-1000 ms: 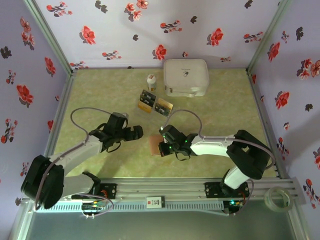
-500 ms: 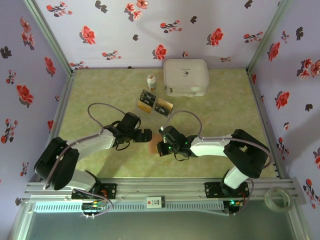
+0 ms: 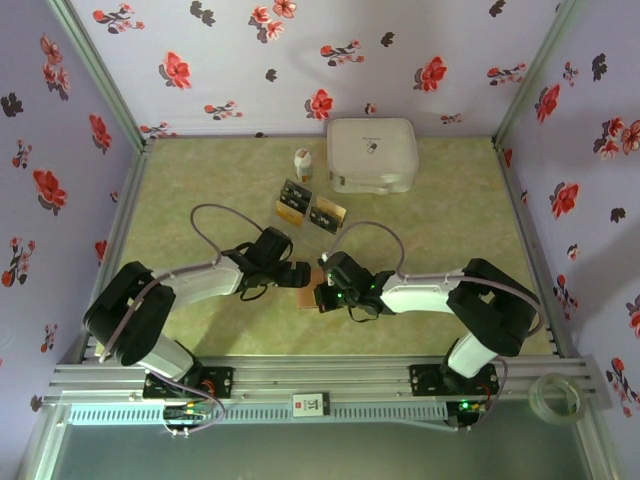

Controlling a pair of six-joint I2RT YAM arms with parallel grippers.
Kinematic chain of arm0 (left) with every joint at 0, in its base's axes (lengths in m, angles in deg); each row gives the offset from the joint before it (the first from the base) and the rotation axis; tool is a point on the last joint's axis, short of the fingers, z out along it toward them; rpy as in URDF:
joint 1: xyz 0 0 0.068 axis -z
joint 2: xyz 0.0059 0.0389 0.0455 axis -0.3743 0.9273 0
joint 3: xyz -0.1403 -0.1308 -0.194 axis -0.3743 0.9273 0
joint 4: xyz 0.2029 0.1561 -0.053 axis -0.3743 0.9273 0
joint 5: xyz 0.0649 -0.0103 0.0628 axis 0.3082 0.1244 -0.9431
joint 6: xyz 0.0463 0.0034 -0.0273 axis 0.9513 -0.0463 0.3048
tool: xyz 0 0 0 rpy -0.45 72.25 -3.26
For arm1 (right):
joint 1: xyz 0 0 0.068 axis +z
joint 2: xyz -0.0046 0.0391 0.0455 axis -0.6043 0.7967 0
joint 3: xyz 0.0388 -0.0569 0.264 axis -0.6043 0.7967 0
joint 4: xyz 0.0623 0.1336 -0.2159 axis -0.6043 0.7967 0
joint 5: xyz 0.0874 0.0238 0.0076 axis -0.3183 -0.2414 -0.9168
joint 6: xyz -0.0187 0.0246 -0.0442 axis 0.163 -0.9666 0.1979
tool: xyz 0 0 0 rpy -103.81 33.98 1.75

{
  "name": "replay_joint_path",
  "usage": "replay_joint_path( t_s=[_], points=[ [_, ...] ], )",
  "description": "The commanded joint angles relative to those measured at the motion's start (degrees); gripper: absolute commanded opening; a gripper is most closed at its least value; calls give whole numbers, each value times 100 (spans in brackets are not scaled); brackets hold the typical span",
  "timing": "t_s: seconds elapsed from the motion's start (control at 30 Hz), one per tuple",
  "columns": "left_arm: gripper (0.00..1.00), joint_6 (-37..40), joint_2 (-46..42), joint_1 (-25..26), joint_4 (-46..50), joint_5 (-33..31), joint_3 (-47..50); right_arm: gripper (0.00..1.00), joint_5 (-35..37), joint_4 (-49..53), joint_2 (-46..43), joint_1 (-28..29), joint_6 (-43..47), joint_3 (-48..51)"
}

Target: Put the credit cards into the card holder

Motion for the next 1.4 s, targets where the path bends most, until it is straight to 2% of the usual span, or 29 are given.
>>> replay_joint_path(
  t_s=[0.0,0.2,0.5,0.67,1.03,1.37],
  points=[
    [100,108,102,48,-69,-326,98,0,-11,80,52,-40,-77,42],
    [100,118,180,69,-1,-595,242,1,-29,241,-142,-101,-64,-26],
    [100,69,216,126,18,-866,390,32,288,1116,-1106,-384,66,-203],
    [100,60,216,184,19,-1007,459,41,701,1881,-1290,-535,226,-450],
    [100,59,285,219,12,-1101,514,40,899,2503,-782,-699,413,-961],
    [100,49,309,225,-24,-1110,536,29,791,2396,-378,-780,493,-1158]
  ],
)
